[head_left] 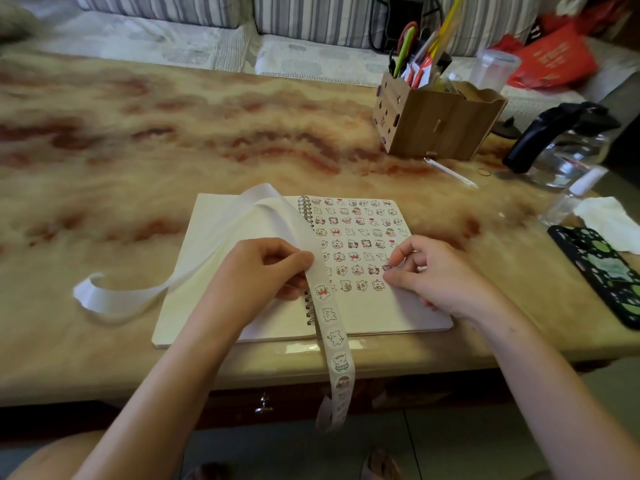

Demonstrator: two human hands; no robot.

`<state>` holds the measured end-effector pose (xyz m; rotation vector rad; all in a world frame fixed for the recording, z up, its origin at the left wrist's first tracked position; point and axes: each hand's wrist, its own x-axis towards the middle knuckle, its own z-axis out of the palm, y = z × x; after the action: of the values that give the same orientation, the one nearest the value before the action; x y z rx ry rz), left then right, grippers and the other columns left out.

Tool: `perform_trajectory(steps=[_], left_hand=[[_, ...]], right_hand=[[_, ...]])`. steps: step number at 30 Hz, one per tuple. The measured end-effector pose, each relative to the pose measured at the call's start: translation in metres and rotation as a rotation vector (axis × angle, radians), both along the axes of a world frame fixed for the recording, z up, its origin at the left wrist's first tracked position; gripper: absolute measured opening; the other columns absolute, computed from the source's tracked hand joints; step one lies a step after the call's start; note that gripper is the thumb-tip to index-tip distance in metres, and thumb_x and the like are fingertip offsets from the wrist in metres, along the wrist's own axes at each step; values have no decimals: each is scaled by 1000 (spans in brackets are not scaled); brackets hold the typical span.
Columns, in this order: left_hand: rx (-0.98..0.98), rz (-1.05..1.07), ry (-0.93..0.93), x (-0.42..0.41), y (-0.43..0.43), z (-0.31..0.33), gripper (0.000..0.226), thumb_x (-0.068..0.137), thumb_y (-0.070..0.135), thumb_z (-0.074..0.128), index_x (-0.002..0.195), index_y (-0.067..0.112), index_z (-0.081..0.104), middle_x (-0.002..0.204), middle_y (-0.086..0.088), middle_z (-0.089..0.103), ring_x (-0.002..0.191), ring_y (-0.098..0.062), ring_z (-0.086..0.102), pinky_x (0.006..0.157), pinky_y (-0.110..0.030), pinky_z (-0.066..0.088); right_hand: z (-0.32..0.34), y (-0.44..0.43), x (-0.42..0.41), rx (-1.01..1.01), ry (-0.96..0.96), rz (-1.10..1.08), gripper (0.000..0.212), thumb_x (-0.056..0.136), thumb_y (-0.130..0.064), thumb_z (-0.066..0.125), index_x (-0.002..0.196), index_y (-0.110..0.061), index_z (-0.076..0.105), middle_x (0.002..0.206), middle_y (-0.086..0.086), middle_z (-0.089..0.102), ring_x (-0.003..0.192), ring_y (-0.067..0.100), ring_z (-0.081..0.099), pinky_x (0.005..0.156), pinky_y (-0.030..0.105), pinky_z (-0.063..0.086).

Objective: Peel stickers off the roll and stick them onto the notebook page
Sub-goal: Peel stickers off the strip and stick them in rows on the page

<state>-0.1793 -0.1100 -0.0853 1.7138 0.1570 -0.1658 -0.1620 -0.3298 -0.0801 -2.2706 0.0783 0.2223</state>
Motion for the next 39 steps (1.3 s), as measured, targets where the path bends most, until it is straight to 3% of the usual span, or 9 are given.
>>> perform_trajectory(steps=[4, 10, 15, 18, 20, 25, 30, 35, 39], left_hand=[[-3, -2, -3, 1, 0, -1, 14, 85, 13, 66, 74, 5, 68, 73, -15, 72, 64, -19, 66, 65, -25, 58], [-6, 1, -10, 1, -1, 0, 14, 86, 12, 65, 75, 4, 68, 74, -17, 72, 65, -21, 66, 65, -27, 58], [-8, -2, -12, 0, -1, 0, 14, 86, 13, 65, 76, 3, 68, 77, -19, 72, 66, -22, 66, 65, -26, 58], [-3, 2, -18, 0, -1, 1, 14, 86, 13, 66, 75, 4, 68, 74, -16, 72, 64, -21, 65, 67, -28, 58], [-5, 3, -18, 0, -2, 2, 14, 86, 13, 66, 74, 5, 68, 71, -14, 71, 62, -21, 64, 63, -27, 58], [-36, 15, -33, -3, -2, 5, 13, 86, 16, 65, 77, 7, 69, 72, -16, 72, 60, -21, 65, 54, -30, 57], [-54, 40, -128, -3, -3, 7, 12, 86, 13, 64, 75, 9, 69, 60, 0, 68, 56, -6, 65, 56, -21, 57], [-94, 47, -155, -3, -3, 7, 12, 86, 12, 64, 76, 7, 68, 58, 4, 68, 56, -5, 65, 57, -19, 56], [-123, 22, -128, -4, -3, 8, 19, 89, 18, 61, 78, 5, 69, 63, -2, 70, 60, -10, 66, 58, -21, 56]], right_hand=[[2, 2, -1, 6, 36, -1, 36, 69, -30, 83, 89, -15, 57, 61, -4, 54, 39, 3, 43, 37, 18, 33], [0, -2, 1, 10, 61, 21, 19, 81, -17, 73, 87, -17, 55, 65, -3, 53, 37, 8, 42, 39, 22, 32], [-1, 2, 1, -15, 35, 5, 36, 68, -30, 84, 88, -18, 56, 63, -4, 52, 40, 3, 42, 41, 19, 33], [-4, 2, 2, -39, 14, 6, 23, 78, -22, 77, 83, -19, 54, 66, -3, 53, 36, 0, 41, 39, 16, 33], [-3, 2, 1, -22, -16, -9, 14, 84, -17, 70, 82, -16, 56, 65, -1, 57, 41, 6, 46, 43, 21, 39], [6, 23, -13, 227, -150, 39, 9, 87, -19, 66, 82, -12, 63, 62, 2, 69, 48, 12, 57, 47, 21, 43], [6, 48, -27, 373, -198, 149, 11, 77, -17, 77, 84, -17, 68, 77, 6, 72, 70, 19, 67, 64, 31, 53], [6, 53, -27, 450, -191, 97, 19, 72, -6, 79, 80, -19, 68, 66, -1, 69, 60, 8, 63, 53, 23, 51], [5, 54, -27, 461, -246, 102, 21, 73, -4, 78, 77, -21, 68, 66, -7, 68, 62, 7, 61, 60, 21, 48]])
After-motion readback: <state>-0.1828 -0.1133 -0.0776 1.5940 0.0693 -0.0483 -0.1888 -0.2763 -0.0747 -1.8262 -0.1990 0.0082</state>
